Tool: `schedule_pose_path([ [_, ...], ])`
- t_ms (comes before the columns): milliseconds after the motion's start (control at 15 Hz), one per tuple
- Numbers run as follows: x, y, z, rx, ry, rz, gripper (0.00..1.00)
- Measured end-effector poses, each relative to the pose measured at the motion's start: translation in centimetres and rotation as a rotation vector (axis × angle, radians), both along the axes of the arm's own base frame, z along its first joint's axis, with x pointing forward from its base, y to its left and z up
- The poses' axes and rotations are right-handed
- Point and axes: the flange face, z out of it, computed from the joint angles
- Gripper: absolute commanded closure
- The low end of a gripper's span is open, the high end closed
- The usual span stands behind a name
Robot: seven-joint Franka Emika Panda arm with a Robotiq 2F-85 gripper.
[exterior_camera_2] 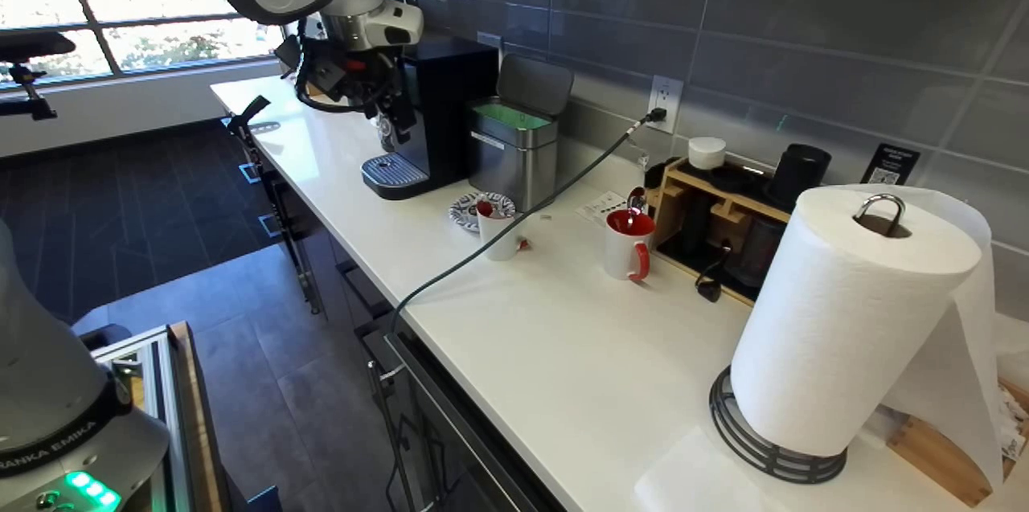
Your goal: Move the broken mug to the right.
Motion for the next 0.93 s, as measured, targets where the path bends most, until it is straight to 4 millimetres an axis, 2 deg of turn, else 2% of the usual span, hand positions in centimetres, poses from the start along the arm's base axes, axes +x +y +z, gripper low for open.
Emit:
schedule_pose_path([
  [400, 0.5, -0.5, 0.2, 0.003, -0.027, -0.045, 0.00],
  [533, 1.5, -2.2, 0.1, 0.008, -0.071, -0.153, 0.00],
  [800, 3.5, -6.1, -1.3, -0.015, -0.077, -0.369, 0.00],
  [933, 4.1, -6.8, -2.3, -0.041, -0.046, -0.471, 0.00],
])
